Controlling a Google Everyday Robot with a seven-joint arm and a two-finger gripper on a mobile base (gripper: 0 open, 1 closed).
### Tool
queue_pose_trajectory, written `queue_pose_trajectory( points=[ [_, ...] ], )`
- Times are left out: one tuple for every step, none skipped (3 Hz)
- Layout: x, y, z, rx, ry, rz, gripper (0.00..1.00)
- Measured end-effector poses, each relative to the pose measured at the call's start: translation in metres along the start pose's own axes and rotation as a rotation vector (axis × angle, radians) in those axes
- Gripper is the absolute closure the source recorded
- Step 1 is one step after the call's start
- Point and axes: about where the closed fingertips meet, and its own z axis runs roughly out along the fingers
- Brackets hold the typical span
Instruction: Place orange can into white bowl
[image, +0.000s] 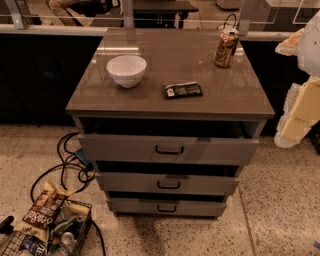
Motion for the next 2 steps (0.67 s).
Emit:
queue_pose_trajectory(
  points=[
    [0.000, 0.000, 0.000, 0.000, 0.000, 0.000, 0.00],
    [-0.003, -0.030, 0.009, 0.048, -0.057, 0.051, 0.00]
  ],
)
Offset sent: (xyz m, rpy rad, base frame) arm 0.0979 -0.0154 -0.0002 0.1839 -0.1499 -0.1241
